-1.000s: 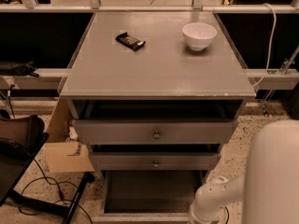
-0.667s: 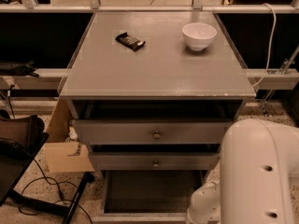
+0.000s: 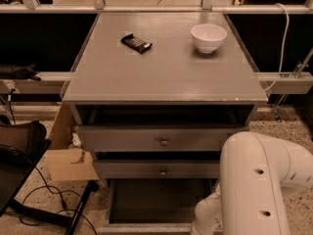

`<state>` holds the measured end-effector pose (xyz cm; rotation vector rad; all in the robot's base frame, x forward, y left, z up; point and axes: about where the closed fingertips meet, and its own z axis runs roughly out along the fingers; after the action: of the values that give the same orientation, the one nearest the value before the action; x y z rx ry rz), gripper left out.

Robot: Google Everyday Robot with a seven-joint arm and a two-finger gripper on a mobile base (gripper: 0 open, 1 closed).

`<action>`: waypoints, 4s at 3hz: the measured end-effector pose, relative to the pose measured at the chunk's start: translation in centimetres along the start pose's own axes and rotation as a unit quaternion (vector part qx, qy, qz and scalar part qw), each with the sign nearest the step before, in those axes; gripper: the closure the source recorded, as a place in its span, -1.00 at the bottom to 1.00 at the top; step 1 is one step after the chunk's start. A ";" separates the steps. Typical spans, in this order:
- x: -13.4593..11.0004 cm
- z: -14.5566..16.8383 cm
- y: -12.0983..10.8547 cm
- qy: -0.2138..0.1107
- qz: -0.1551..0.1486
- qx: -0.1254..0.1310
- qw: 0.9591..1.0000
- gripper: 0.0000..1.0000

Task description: Close bottom drawer

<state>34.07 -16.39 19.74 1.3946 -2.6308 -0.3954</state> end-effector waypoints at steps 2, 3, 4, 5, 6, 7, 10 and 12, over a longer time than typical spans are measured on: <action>-1.6 7.3 2.1 -0.021 -0.031 -0.024 0.999 1.00; -4.9 8.9 0.5 -0.072 -0.068 0.005 0.995 1.00; -5.8 8.8 -0.1 -0.083 -0.076 0.014 0.994 1.00; -7.9 8.1 -1.8 -0.094 -0.090 0.033 0.991 1.00; -10.6 7.1 -3.2 -0.101 -0.101 0.048 0.989 1.00; -10.5 7.1 -3.2 -0.101 -0.101 0.048 0.989 1.00; -15.5 4.1 -7.4 -0.131 -0.081 0.083 0.985 1.00; -17.1 2.8 -9.4 -0.147 -0.066 0.090 0.983 1.00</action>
Offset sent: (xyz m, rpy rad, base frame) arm -0.0367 0.0755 -0.1184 0.1676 -0.0672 0.0814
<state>50.46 -6.86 14.33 1.6921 -2.8792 -0.4163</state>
